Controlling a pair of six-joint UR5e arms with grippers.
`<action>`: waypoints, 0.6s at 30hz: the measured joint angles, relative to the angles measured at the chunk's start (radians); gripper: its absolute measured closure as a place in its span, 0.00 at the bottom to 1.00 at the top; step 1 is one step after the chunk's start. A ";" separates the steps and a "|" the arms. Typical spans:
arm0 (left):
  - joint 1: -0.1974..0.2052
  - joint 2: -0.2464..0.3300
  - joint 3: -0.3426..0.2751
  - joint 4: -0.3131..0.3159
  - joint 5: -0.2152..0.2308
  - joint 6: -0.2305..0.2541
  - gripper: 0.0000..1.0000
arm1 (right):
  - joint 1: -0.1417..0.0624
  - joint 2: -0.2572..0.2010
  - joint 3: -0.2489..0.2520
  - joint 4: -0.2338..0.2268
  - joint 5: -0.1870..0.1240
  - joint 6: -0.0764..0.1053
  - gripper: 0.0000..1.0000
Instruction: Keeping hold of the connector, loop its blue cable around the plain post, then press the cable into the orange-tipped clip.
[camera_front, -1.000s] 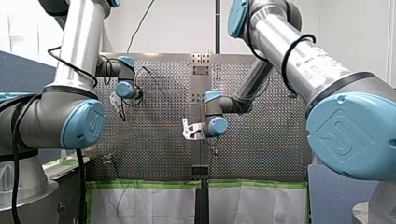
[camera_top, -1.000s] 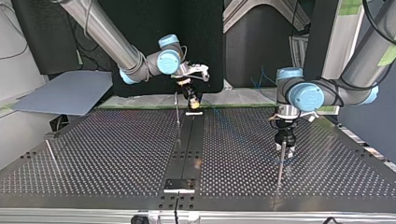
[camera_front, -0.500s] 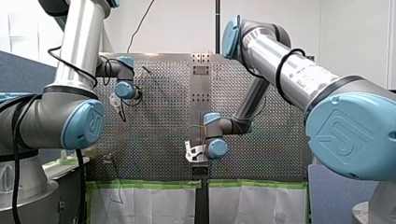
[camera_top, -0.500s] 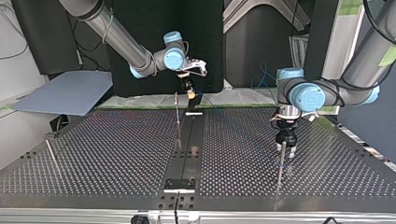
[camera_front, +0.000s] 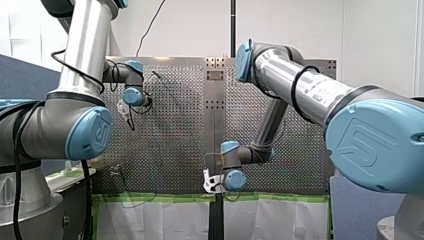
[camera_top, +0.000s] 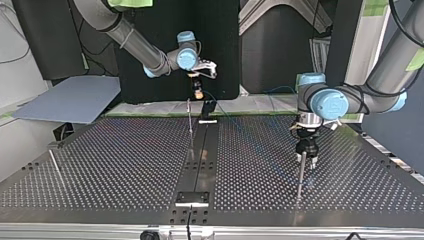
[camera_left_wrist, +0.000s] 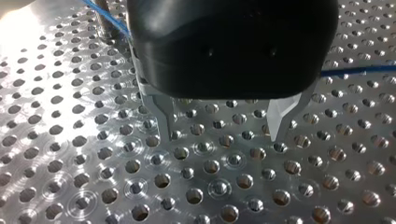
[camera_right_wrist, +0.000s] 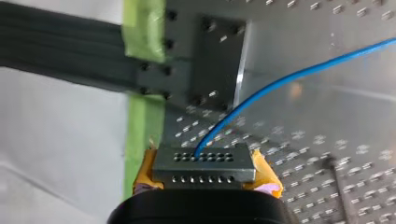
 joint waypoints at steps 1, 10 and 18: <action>0.000 0.000 0.000 0.000 0.000 0.000 0.02 | -0.002 0.008 0.000 -0.007 0.002 0.003 1.00; 0.002 0.000 0.000 0.001 0.000 0.000 0.02 | -0.033 0.095 0.000 -0.074 0.023 0.016 1.00; 0.003 0.000 0.000 0.003 -0.001 0.000 0.02 | -0.049 0.173 0.009 -0.099 0.041 0.015 1.00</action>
